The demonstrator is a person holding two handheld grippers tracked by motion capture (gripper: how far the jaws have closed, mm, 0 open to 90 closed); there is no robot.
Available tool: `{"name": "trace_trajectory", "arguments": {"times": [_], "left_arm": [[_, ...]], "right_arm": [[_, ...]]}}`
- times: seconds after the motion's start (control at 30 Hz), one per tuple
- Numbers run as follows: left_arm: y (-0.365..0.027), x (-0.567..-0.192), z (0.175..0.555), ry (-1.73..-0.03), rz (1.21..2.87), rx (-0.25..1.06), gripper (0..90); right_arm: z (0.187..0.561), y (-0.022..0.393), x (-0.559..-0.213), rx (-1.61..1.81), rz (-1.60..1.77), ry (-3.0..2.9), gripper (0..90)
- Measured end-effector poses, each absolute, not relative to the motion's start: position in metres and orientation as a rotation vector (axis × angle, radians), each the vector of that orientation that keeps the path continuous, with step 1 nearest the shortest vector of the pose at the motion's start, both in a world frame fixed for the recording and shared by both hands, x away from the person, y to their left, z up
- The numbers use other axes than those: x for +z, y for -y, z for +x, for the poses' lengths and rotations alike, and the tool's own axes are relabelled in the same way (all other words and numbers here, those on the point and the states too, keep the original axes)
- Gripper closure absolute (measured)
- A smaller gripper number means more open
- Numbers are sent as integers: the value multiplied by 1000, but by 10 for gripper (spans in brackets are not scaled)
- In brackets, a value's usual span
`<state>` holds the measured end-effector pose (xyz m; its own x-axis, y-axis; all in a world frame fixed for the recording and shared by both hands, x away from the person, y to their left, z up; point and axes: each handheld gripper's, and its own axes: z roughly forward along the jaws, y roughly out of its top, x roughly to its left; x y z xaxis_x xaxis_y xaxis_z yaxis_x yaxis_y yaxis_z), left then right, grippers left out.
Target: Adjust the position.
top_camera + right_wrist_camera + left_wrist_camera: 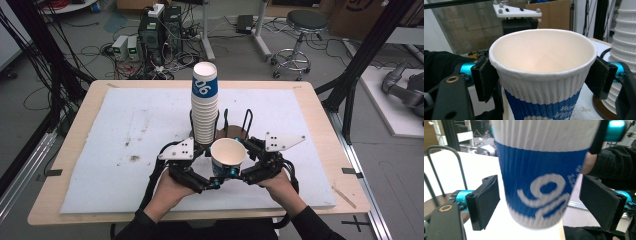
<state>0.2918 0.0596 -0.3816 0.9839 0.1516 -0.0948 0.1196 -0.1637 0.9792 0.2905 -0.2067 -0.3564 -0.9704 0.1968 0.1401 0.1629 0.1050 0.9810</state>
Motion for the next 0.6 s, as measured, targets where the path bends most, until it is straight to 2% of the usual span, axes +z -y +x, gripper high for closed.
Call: {"name": "trace_trajectory", "arguments": {"times": [0.2,0.6], "left_arm": [[-86,-378,289,-258,1768,125,155],[-151,-383,284,-442,1724,324,155]], "right_arm": [[295,214,-357,2025,409,-2301,220],[302,226,-358,1998,488,-2260,219]]}}
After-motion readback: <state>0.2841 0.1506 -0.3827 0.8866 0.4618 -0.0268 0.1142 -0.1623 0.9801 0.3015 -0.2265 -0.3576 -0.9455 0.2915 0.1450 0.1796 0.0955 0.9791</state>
